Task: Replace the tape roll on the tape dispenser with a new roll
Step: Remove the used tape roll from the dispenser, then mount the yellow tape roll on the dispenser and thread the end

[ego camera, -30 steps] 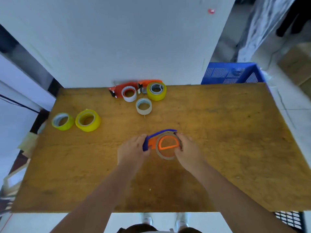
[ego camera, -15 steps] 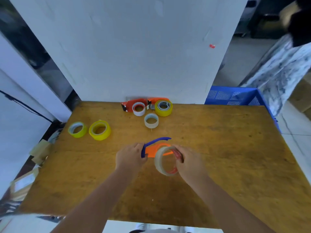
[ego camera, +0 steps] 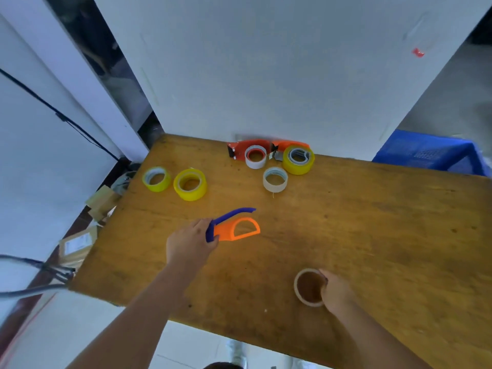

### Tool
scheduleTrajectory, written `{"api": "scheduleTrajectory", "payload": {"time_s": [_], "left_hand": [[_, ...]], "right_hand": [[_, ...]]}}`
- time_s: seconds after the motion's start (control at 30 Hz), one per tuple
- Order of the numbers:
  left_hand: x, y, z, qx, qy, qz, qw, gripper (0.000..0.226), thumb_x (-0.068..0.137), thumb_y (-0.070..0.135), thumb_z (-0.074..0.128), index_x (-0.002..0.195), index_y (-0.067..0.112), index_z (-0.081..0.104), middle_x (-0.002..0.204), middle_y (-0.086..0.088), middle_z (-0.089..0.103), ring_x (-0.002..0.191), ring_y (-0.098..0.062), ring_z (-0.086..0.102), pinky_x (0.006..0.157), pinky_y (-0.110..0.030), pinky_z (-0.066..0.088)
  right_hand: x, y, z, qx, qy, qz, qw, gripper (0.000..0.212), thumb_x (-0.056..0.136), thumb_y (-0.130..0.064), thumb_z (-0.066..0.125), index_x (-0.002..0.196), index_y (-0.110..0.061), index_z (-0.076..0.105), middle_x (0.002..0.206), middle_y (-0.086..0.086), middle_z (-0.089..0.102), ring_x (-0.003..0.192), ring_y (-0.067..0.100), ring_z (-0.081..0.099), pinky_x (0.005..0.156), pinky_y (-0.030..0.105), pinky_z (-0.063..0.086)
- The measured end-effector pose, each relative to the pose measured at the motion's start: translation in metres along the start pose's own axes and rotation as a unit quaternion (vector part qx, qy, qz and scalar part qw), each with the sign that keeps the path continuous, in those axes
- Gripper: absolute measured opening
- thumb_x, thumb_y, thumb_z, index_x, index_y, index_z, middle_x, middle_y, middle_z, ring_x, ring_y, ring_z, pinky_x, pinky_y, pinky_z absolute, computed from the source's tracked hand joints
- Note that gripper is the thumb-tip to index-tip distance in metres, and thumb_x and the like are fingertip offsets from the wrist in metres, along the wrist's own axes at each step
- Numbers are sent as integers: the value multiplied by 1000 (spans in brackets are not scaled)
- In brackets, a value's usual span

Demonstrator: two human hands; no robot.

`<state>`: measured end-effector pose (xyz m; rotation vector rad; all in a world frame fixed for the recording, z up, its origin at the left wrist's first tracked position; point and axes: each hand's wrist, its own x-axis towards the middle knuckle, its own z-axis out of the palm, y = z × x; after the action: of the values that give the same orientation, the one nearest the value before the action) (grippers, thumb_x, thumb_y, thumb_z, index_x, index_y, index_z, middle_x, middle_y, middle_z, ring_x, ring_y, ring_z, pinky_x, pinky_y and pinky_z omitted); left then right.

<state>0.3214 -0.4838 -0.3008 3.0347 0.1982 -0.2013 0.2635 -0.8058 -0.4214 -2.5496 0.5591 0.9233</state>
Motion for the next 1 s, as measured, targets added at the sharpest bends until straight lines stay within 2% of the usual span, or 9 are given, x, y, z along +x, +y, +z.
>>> {"api": "scheduleTrajectory", "payload": {"time_s": [0.1,0.13,0.2,0.3,0.43,0.53,0.67,0.83,1.0], "left_hand": [[11,-30,0,-23,12,-32,999,50,83,54,56,128,32,51,118,11,63,99,-18,62,65,-30,46],[16,-41,0,-33,13,-46,998,49,83,53,57,128,32,51,118,11,63,99,-18,61,66,-31,47],[25,-66,1,-53,18,-77,995,48,83,52,58,127,33,52,116,11,64,98,-20,61,64,-31,46],[41,-101,2,-72,38,-115,990,42,83,52,58,121,36,54,106,11,65,88,-18,61,61,-30,45],[61,-145,10,-64,79,-129,986,38,81,53,60,115,35,57,91,13,65,75,-14,58,54,-27,44],[76,-172,14,-44,92,-123,987,36,80,51,63,111,32,60,85,12,66,71,-14,58,54,-28,41],[93,-198,16,-49,105,-124,985,37,78,48,68,109,29,63,82,9,67,68,-17,59,52,-27,38],[102,-213,16,-62,98,-122,986,40,80,49,65,115,31,60,90,9,67,77,-16,60,56,-28,40],[107,-207,11,-72,80,-100,989,45,83,50,61,122,31,54,104,11,66,88,-16,62,65,-29,46]], "right_hand": [[12,-29,-16,-83,-33,2,996,61,97,-18,40,154,-30,23,115,6,72,91,22,70,73,34,59],[15,-50,-26,-102,-29,-16,994,60,98,-20,40,154,-30,23,118,7,70,93,24,69,71,35,58],[25,-103,-38,-123,15,-74,989,54,99,-27,41,152,-27,30,142,9,55,118,29,60,84,39,55],[44,-199,-34,-3,30,-153,988,51,99,-35,43,148,-23,39,144,5,54,125,26,56,96,38,49],[77,-314,7,241,-69,-113,961,57,95,-42,53,147,-21,39,122,12,63,81,23,66,71,40,62],[101,-372,32,288,-83,-89,950,77,90,-53,56,153,-25,23,128,14,61,72,19,66,67,38,65],[123,-424,50,308,-71,-52,947,91,86,-65,53,156,-26,10,130,13,60,83,26,69,59,36,64],[138,-445,59,271,-25,-33,962,68,97,-35,51,152,-15,16,110,14,61,58,26,65,67,46,64],[126,-414,39,217,7,-56,975,54,97,-26,47,147,-20,27,101,9,55,65,29,67,72,47,64]]}}
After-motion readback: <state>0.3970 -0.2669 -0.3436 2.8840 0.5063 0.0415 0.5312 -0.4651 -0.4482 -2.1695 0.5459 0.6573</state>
